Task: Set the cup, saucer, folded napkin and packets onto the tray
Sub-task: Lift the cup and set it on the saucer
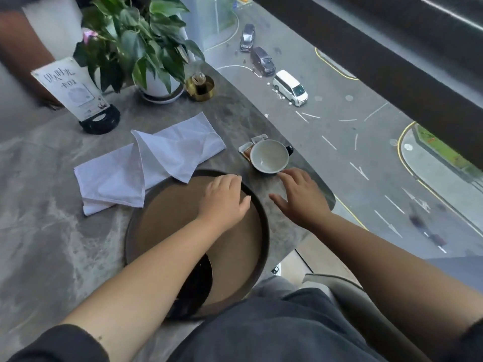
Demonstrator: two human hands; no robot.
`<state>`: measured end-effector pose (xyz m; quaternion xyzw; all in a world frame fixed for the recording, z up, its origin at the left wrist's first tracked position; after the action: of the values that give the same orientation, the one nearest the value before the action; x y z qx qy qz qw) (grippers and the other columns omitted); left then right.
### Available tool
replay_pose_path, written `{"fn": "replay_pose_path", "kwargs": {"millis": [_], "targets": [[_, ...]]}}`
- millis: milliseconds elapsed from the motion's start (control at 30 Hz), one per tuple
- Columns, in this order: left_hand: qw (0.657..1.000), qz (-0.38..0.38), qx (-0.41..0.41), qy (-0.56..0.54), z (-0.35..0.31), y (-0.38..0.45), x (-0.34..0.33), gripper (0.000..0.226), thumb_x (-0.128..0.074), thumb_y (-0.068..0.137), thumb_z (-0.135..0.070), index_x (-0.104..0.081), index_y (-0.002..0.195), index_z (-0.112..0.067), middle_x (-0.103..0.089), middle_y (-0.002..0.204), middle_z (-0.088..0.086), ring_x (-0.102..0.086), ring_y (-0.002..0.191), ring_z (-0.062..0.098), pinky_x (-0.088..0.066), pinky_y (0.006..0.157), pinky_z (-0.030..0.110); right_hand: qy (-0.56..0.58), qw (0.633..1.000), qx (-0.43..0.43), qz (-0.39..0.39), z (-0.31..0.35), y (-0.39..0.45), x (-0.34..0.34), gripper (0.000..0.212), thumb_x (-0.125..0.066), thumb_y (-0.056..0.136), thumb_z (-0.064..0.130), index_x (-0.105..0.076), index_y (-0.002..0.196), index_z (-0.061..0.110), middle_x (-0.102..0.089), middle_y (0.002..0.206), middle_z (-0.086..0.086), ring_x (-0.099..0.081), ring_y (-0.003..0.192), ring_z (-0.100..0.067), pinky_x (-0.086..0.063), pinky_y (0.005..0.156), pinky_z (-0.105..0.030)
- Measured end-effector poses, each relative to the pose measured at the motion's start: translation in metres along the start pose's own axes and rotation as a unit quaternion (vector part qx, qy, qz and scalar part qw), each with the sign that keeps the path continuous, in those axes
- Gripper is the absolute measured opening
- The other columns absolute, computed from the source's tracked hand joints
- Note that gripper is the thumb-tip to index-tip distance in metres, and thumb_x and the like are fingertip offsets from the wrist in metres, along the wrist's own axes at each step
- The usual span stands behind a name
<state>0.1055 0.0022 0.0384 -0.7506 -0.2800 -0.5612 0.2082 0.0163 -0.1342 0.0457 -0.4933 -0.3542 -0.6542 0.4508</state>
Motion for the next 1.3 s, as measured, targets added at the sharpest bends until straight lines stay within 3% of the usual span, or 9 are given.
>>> {"fn": "replay_pose_path", "kwargs": {"millis": [333, 600, 733, 933, 1133, 1300], "targets": [[1.0, 0.004, 0.005, 0.007, -0.013, 0.068, -0.012, 0.072, -0.064, 0.081, -0.048, -0.039, 0.133, -0.006, -0.049, 0.134, 0.012, -0.043, 0.122, 0.03, -0.036, 0.101, 0.04, 0.009, 1.0, 0.002, 0.026, -0.057, 0.055, -0.001, 0.069, -0.061, 0.083, 0.053, -0.044, 0.135, 0.012, -0.048, 0.137, -0.011, -0.039, 0.128, -0.031, -0.036, 0.103, -0.043], [0.994, 0.026, 0.052, -0.087, 0.0, 0.096, -0.031, 0.086, -0.075, 0.07, -0.05, -0.037, 0.136, -0.01, -0.045, 0.137, 0.009, -0.041, 0.123, 0.029, -0.034, 0.103, 0.037, 0.03, 0.994, 0.041, 0.099, -0.074, 0.089, -0.025, 0.099, -0.059, 0.068, 0.073, -0.035, 0.141, 0.01, -0.041, 0.142, -0.012, -0.035, 0.132, -0.032, -0.033, 0.108, -0.047], [0.99, 0.051, 0.07, -0.107, 0.007, 0.099, -0.044, 0.088, -0.076, 0.07, -0.05, -0.035, 0.138, -0.011, -0.045, 0.136, 0.009, -0.041, 0.123, 0.028, -0.034, 0.102, 0.036, 0.034, 0.989, 0.046, 0.134, -0.079, 0.096, -0.039, 0.111, -0.069, 0.062, 0.07, -0.028, 0.145, 0.009, -0.036, 0.147, -0.012, -0.03, 0.136, -0.03, -0.03, 0.11, -0.045], [0.981, 0.089, 0.081, -0.155, 0.009, 0.1, -0.057, 0.087, -0.074, 0.074, -0.043, -0.027, 0.143, -0.018, -0.046, 0.138, 0.008, -0.042, 0.126, 0.026, -0.038, 0.101, 0.039, 0.076, 0.988, 0.035, 0.131, -0.081, 0.104, -0.047, 0.104, -0.079, 0.061, 0.057, -0.032, 0.142, 0.012, -0.04, 0.141, -0.01, -0.038, 0.128, -0.03, -0.034, 0.104, -0.041], [0.973, 0.083, 0.094, -0.195, 0.011, 0.098, -0.053, 0.084, -0.075, 0.073, -0.041, -0.027, 0.141, -0.029, -0.048, 0.137, 0.005, -0.047, 0.12, 0.025, -0.043, 0.091, 0.038, 0.125, 0.985, 0.03, 0.117, -0.078, 0.107, -0.041, 0.097, -0.084, 0.058, 0.05, -0.041, 0.136, 0.013, -0.044, 0.134, -0.009, -0.045, 0.12, -0.027, -0.041, 0.095, -0.037], [0.972, 0.05, 0.079, -0.215, 0.013, 0.09, -0.035, 0.078, -0.076, 0.072, -0.042, -0.029, 0.134, -0.034, -0.05, 0.134, 0.002, -0.05, 0.116, 0.022, -0.039, 0.078, 0.032, 0.136, 0.986, 0.035, 0.09, -0.068, 0.101, -0.026, 0.096, -0.083, 0.056, 0.053, -0.042, 0.134, 0.014, -0.045, 0.131, -0.007, -0.046, 0.118, -0.024, -0.041, 0.094, -0.035]]}}
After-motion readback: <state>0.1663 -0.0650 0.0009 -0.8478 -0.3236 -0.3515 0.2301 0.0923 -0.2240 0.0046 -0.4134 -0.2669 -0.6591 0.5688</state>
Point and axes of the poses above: each hand's wrist, its own y-axis towards the middle knuckle, its own x-axis out of the back of the hand, z = x × y, the point moved 9 cm from there along y, towards the middle knuckle
